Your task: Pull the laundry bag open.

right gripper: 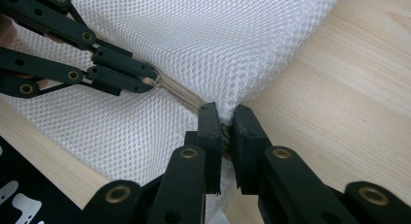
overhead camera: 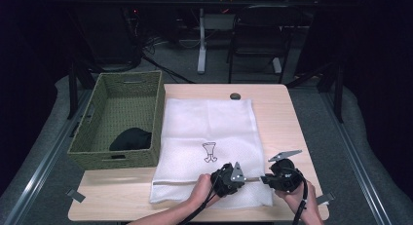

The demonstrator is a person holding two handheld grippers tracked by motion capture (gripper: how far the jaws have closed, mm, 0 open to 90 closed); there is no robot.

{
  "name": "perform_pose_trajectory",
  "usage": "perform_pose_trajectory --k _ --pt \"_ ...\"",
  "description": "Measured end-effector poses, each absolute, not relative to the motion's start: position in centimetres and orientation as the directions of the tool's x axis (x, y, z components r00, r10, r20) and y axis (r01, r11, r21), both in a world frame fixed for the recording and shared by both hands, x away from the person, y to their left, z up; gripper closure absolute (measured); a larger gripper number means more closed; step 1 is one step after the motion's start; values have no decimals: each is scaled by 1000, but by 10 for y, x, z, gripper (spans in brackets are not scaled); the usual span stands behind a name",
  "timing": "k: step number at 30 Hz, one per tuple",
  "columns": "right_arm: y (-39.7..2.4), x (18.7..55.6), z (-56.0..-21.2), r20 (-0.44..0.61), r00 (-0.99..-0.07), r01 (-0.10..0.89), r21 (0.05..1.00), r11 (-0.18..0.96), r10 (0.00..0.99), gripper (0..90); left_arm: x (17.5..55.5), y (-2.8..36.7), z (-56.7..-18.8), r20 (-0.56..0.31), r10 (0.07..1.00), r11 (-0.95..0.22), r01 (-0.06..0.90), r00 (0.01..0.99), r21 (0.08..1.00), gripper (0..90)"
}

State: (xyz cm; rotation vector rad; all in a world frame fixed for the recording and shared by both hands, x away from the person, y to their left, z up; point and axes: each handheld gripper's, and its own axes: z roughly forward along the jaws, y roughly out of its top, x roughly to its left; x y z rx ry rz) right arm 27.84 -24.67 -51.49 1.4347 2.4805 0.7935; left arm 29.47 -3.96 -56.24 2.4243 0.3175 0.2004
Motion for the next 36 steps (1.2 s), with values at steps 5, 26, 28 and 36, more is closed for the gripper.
perform_pose_trajectory --k 5,26,28,36 --pt "-247 279 -515 106 -525 753 521 403 844 839 295 -31 -562 53 287 -743 188 956 643 869" --pt "-247 279 -516 108 -523 755 518 401 845 838 295 -11 -561 40 303 -749 212 952 628 868" --pt "-246 279 -516 102 -523 754 518 404 846 838 296 -9 -561 47 307 -751 211 951 625 868" --pt "-248 279 -516 97 -519 755 518 402 849 838 297 4 -560 33 322 -751 235 946 617 868"
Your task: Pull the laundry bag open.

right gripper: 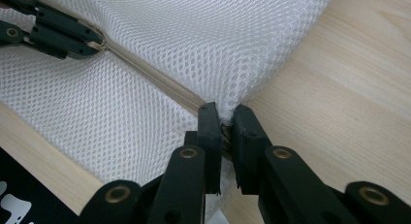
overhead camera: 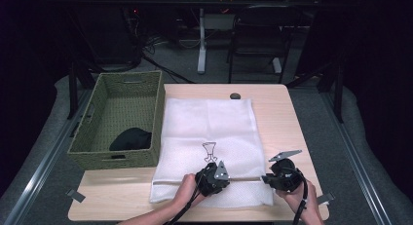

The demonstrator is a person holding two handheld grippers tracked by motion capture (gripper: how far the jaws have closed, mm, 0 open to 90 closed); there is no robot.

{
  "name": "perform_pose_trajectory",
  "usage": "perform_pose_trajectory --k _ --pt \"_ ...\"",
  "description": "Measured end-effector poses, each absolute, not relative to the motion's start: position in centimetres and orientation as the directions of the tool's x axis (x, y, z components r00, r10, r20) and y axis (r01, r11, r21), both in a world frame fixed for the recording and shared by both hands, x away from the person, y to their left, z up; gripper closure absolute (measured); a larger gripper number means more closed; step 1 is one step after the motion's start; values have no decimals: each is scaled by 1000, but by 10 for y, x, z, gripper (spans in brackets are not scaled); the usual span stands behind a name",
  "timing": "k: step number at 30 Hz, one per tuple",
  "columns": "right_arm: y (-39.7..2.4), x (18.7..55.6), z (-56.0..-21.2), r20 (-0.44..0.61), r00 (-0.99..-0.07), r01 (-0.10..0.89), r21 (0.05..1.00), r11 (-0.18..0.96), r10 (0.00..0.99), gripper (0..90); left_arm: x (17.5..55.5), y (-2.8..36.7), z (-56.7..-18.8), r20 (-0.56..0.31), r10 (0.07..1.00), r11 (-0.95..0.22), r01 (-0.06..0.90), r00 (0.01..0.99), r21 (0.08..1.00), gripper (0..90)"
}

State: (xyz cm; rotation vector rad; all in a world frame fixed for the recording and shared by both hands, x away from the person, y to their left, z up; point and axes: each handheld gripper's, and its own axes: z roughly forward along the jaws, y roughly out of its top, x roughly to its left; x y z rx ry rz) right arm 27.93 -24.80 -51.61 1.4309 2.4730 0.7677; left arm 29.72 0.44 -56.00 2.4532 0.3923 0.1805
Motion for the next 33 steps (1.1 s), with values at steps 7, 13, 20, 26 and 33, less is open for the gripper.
perform_pose_trajectory --k 7,13,20,26,33 --pt "-248 279 -516 94 -519 754 519 403 850 838 297 14 -557 33 333 -748 243 942 617 868" --pt "-248 279 -516 96 -518 754 520 401 850 838 297 21 -556 25 341 -744 253 940 619 868" --pt "-249 279 -516 88 -516 753 520 403 852 838 298 28 -555 31 349 -752 261 937 605 868" --pt "-247 279 -516 92 -522 754 514 408 848 837 297 35 -551 34 347 -756 258 937 601 868" --pt "-248 279 -516 81 -520 754 512 412 851 838 298 40 -553 43 359 -765 267 932 587 869"
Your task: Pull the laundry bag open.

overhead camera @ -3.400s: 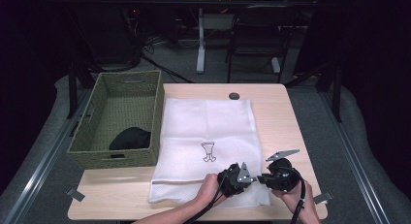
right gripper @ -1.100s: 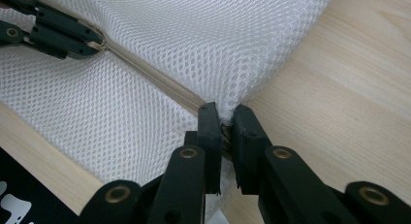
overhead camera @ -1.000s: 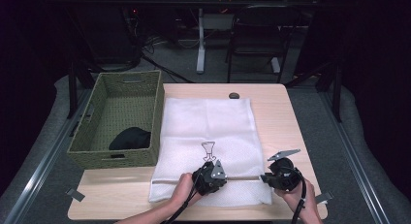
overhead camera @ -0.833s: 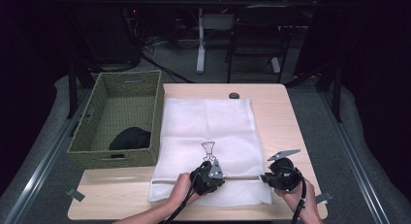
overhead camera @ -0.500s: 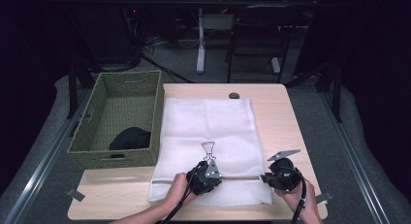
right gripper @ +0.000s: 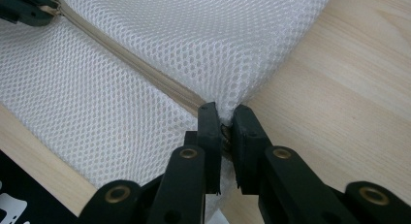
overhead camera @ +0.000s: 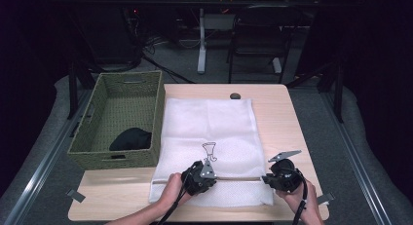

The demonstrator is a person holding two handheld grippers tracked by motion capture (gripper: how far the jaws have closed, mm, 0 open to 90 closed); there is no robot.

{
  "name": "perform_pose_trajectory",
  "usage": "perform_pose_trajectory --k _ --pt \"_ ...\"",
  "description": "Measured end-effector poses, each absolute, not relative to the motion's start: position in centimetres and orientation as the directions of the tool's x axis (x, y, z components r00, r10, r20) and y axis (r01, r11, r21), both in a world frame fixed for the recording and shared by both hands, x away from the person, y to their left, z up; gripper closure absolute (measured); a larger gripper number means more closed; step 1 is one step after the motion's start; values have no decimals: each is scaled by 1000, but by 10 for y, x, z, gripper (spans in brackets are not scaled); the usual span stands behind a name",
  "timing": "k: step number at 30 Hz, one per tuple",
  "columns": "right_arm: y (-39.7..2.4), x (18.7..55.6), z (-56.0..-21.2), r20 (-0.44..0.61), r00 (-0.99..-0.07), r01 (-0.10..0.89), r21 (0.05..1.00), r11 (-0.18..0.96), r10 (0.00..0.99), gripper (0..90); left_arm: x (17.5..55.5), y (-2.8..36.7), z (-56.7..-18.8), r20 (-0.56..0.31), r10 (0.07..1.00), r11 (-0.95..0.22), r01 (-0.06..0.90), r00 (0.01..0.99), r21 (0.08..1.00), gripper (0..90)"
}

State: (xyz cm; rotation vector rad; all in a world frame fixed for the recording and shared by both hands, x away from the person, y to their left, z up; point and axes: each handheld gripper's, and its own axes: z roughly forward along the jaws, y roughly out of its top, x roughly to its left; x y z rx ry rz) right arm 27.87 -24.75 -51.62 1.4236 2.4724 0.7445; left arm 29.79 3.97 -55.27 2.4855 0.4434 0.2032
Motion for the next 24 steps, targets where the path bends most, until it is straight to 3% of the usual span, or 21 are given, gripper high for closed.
perform_pose_trajectory --k 24 --pt "-244 278 -518 65 -524 753 501 426 849 837 294 85 -547 34 409 -761 320 912 564 869"
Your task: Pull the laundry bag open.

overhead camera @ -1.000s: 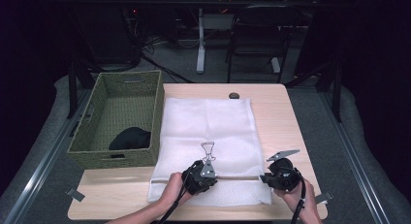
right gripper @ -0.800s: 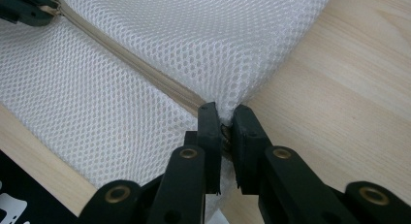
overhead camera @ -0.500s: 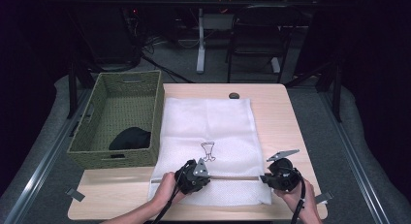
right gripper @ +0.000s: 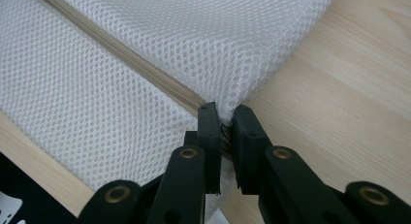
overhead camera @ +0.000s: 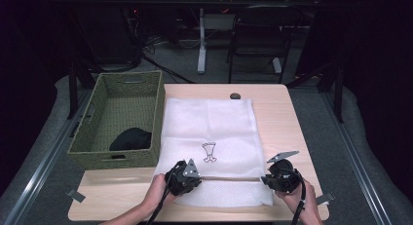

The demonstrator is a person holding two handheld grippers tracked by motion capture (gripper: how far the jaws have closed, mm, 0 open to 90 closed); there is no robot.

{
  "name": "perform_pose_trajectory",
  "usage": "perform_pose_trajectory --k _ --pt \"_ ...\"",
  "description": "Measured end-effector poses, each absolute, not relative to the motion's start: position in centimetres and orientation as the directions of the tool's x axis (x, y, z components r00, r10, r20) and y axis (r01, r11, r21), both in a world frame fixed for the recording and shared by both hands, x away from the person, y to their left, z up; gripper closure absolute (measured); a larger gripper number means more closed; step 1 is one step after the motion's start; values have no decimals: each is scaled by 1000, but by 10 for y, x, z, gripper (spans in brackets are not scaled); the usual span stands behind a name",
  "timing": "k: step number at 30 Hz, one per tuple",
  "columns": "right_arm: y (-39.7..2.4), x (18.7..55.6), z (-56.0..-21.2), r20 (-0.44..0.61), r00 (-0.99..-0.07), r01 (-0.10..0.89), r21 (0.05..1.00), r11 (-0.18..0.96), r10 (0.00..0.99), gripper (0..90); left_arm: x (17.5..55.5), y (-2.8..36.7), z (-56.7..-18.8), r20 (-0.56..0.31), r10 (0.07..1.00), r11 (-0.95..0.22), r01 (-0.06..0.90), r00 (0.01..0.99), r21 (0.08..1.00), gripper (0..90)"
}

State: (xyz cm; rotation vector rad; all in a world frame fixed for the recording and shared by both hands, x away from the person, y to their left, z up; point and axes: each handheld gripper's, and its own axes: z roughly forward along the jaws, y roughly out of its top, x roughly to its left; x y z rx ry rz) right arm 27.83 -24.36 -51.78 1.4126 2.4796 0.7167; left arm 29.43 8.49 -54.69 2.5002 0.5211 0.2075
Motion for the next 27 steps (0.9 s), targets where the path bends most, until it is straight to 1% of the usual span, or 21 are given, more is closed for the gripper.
perform_pose_trajectory --k 2,15,27 --pt "-242 278 -518 66 -526 751 503 427 848 837 294 89 -546 19 405 -751 321 914 577 868" --pt "-242 278 -518 54 -528 750 497 436 848 836 292 111 -544 15 421 -754 341 907 561 868" --pt "-240 278 -520 53 -530 751 493 440 846 836 291 136 -542 10 457 -748 378 889 546 868"
